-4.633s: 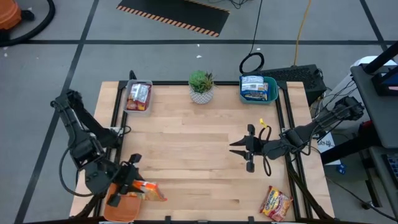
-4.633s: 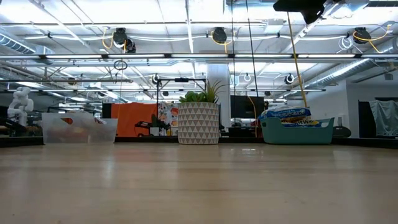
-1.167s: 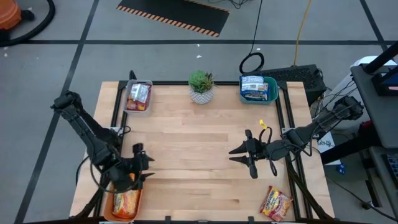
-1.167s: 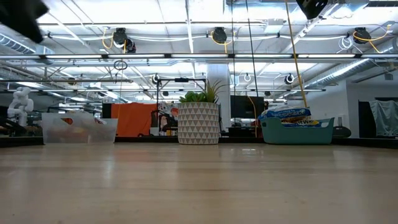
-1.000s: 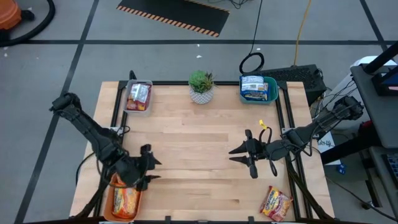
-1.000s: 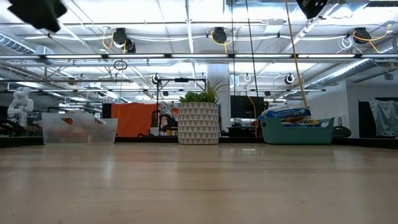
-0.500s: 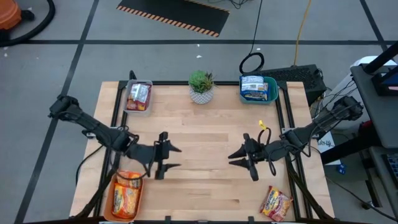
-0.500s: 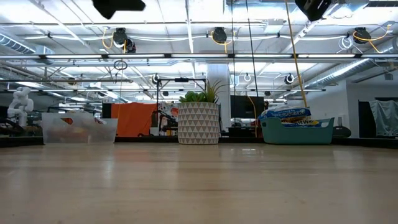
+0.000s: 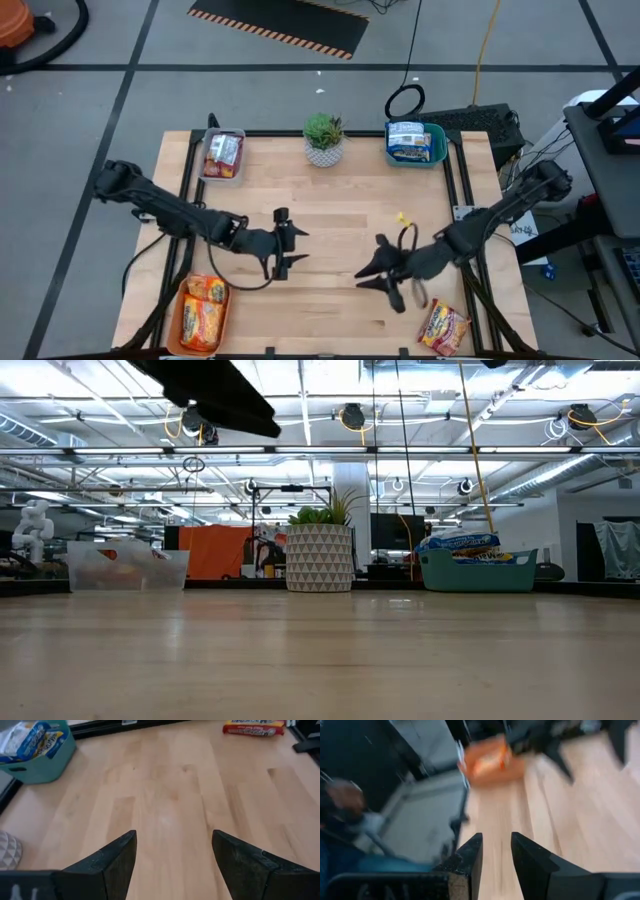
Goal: Sort Maruchan noodles
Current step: Put the red noodle pack into the transparent bin
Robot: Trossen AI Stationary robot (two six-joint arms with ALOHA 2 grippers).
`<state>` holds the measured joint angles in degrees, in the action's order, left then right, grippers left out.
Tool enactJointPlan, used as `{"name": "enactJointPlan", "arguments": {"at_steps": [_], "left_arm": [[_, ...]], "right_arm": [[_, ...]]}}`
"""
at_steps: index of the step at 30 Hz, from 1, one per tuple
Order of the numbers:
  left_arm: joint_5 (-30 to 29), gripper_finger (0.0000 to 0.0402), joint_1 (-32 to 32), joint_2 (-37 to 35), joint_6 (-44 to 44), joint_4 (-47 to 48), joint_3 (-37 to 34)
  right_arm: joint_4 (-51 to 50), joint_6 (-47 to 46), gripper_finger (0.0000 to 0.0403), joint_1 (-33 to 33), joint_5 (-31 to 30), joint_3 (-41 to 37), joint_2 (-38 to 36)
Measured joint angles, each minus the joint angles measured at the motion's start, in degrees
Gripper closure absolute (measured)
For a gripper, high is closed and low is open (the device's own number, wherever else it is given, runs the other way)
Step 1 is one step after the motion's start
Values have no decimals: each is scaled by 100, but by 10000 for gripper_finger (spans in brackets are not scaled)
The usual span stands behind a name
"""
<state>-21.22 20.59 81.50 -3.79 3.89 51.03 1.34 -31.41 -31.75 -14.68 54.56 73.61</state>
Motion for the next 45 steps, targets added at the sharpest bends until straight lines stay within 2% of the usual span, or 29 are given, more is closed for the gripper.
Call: {"name": "enactJointPlan", "arguments": {"at_steps": [5,8,14,19,23,28,33,39,41,45], "left_arm": [[79,138,-143,74,322,-505,-2],[210,138,-194,72,453,-821,-2],[482,138,-209,70,723,-1469,-2],[630,138,-196,70,981,-1618,-2],[630,137,-176,70,1329,-1611,-2],[639,137,-211,67,1656,-1607,-2],[634,137,-260,67,1816,-1626,-2],[634,137,-257,67,1854,-1623,-2],[634,137,-262,67,1937,-1623,-2],[635,137,-302,67,2125,-1622,-2]], "right_arm": [[-1677,-598,305,-251,-6,912,750],[-2274,-837,305,-419,109,1297,1147],[-2306,-866,305,-699,91,1668,1457],[-2446,-1068,305,-999,-574,1679,1455],[-2634,-1670,305,-1319,-768,1686,1610],[-2545,-2612,305,-1671,-572,1681,2000],[-2517,-3564,305,-1835,-41,1679,2441],[-2979,-4297,305,-1862,1416,1961,2950],[-3118,-4295,305,-1862,1766,2072,3071],[-3172,-3769,305,-1870,2068,2114,3111]]}}
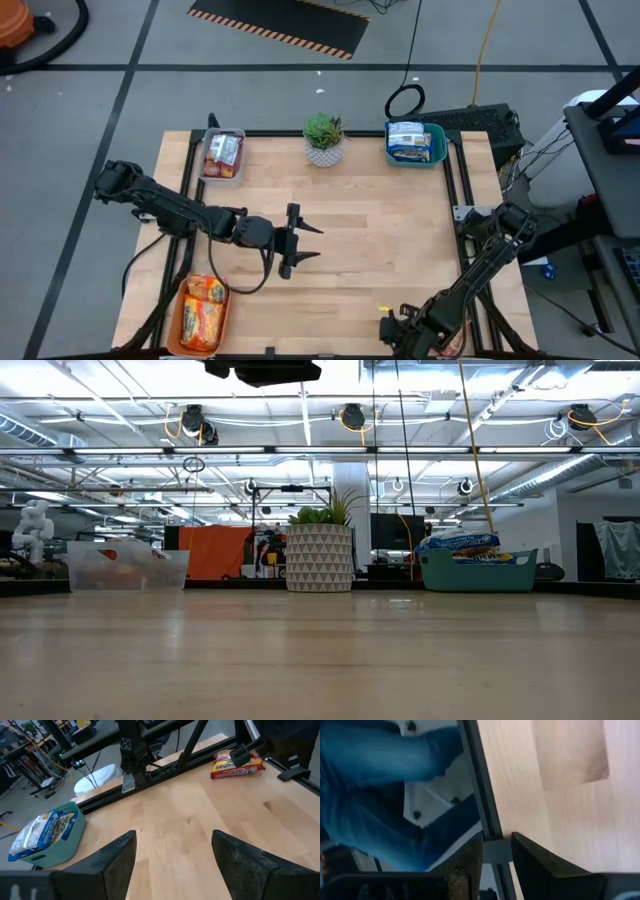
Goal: Sort Maruchan noodles
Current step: Put the red noodle pack into the transparent bin
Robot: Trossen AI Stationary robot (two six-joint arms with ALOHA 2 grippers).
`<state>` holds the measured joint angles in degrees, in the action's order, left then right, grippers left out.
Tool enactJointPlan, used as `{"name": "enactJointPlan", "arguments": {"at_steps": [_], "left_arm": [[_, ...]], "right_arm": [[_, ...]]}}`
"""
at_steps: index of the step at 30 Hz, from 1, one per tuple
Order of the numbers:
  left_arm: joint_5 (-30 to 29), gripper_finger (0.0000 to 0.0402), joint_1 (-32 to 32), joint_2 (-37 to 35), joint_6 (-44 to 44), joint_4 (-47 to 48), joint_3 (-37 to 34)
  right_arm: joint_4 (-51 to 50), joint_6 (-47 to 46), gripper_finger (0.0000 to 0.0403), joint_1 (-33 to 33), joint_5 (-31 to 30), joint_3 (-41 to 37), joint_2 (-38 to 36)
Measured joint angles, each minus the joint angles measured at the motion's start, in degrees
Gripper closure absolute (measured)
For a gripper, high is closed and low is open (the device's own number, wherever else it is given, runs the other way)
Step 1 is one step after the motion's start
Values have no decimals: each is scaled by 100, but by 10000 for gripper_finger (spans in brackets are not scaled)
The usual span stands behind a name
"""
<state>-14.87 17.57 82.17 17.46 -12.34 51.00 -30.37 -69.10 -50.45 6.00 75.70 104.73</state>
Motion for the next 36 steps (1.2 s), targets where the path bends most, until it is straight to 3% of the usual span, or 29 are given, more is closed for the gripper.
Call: {"name": "enactJointPlan", "arguments": {"at_steps": [8,17,26,36], "left_arm": [[0,137,-29,0,-181,26,0],[1,137,81,-2,-1019,333,0],[-2,137,723,-2,-1229,706,-2],[-69,138,1375,-2,-1786,703,0]], "right_arm": [[-428,243,305,-76,610,0,2],[-555,1176,283,-221,467,0,0],[-869,1468,229,-244,455,-134,0],[-400,1502,225,-372,601,-853,-1]]}}
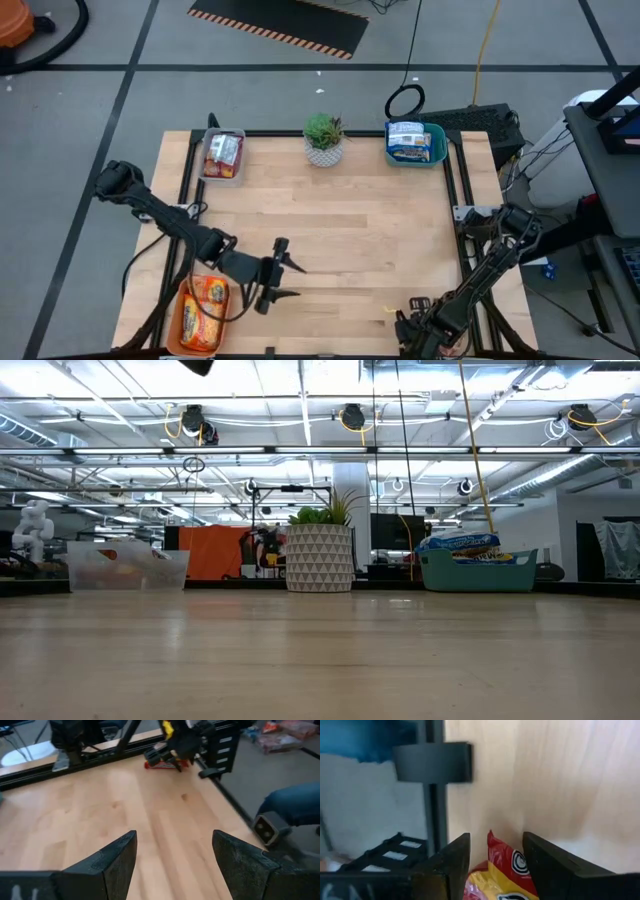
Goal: Sort Maruchan noodles
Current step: Put the red noodle pack into the transparent bin
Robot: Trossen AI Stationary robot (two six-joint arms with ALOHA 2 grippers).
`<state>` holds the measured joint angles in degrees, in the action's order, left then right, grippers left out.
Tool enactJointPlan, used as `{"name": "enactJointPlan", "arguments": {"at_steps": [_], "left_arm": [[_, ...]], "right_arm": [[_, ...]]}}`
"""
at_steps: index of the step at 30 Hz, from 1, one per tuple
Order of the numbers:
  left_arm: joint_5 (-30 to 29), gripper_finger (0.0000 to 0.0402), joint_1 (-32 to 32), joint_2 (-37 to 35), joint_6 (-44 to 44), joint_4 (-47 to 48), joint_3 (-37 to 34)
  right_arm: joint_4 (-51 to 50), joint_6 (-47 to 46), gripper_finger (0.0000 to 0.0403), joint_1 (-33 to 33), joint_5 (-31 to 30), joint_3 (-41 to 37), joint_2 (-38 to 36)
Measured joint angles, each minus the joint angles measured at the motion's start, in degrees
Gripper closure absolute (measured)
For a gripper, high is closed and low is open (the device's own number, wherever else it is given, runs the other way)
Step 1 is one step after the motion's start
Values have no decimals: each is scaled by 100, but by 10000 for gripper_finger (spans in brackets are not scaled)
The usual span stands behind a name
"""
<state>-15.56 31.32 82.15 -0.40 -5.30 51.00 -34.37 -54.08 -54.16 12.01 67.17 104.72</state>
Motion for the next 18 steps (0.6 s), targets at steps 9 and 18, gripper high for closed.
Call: {"name": "enactJointPlan", "arguments": {"at_steps": [9,18], "left_arm": [[-431,138,421,0,-255,-2,0],[-453,138,545,0,-871,237,-1]], "right_arm": [[1,104,240,-101,4,-422,-32],[-139,941,354,-55,18,-450,-41]]}}
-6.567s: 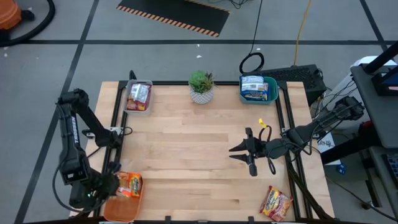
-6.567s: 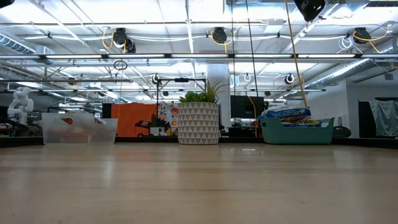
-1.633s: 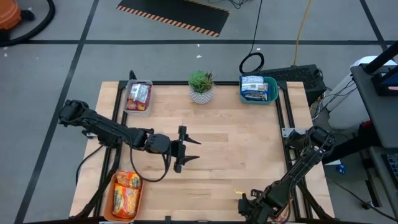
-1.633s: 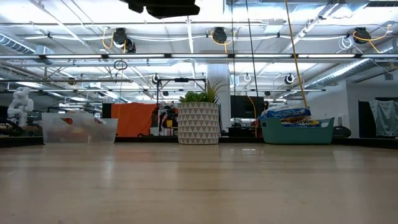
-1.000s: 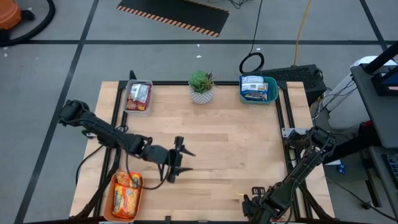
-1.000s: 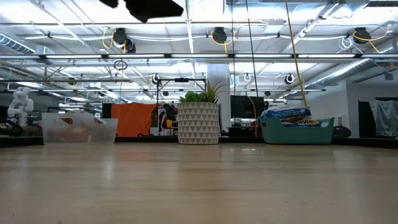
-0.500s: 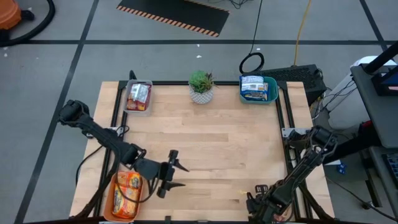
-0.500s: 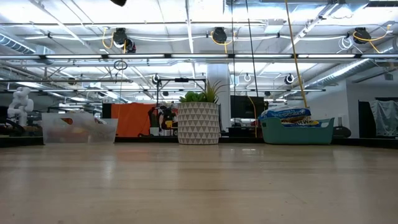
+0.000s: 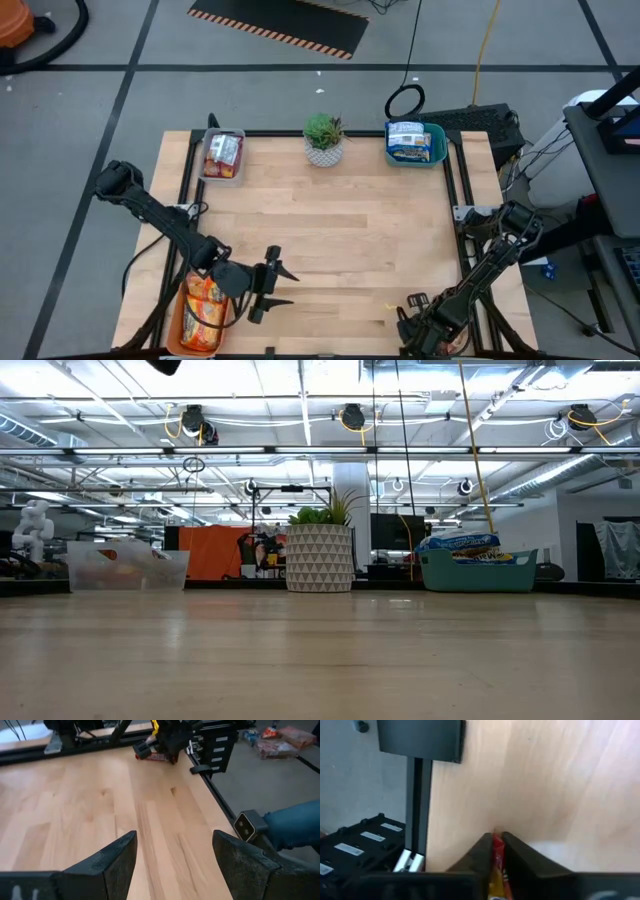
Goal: Sort Maruchan noodles
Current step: Put the red noodle pack into the transparent bin
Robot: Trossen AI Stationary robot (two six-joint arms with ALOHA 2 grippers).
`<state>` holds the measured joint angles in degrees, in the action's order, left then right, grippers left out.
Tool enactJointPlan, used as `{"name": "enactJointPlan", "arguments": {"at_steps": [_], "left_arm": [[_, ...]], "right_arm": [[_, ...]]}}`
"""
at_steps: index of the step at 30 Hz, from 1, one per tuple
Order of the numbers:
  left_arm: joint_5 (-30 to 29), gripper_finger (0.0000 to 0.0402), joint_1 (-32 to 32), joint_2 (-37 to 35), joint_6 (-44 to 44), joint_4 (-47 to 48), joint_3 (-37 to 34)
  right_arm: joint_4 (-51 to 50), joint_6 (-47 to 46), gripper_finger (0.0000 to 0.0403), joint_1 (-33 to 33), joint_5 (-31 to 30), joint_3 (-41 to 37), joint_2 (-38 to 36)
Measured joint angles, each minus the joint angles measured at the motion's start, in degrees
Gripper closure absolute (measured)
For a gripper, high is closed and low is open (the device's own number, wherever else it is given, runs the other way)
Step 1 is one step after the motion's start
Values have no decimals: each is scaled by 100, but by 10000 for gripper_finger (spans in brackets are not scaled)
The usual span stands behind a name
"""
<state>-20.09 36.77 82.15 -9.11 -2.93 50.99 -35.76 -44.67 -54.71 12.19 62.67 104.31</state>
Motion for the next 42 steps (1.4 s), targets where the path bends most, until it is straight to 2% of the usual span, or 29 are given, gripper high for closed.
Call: {"name": "enactJointPlan", "arguments": {"at_steps": [3,8,13,16,21,29,32,36,39,42], "left_arm": [[-3,138,5,0,-223,54,-1],[-138,138,5,0,-489,39,-1],[-253,138,0,0,-623,36,-1],[-255,138,0,0,-673,34,-1],[-308,138,0,0,-747,-29,-1],[-742,138,0,0,-1353,-29,-1],[-958,138,0,0,-1469,-31,-1],[-1228,138,-4,2,-1544,-69,-1],[-1349,138,-22,2,-1465,-97,-1],[-1413,138,-94,2,-1255,-104,-1]], "right_arm": [[17,188,393,78,6,-4,-91],[-106,180,392,247,-240,-39,-399],[-59,166,400,405,-925,-28,-862],[-138,-74,401,518,-1635,-28,-1168],[-256,-543,402,764,-3171,-26,-1601],[299,-376,402,1058,-5258,-22,-1733],[787,12,402,1131,-6134,-22,-1737],[1692,1108,403,1211,-7190,-17,-1737],[2353,2084,403,1345,-7697,-15,-1737],[2874,3024,403,1590,-7815,-13,-1741]]}}
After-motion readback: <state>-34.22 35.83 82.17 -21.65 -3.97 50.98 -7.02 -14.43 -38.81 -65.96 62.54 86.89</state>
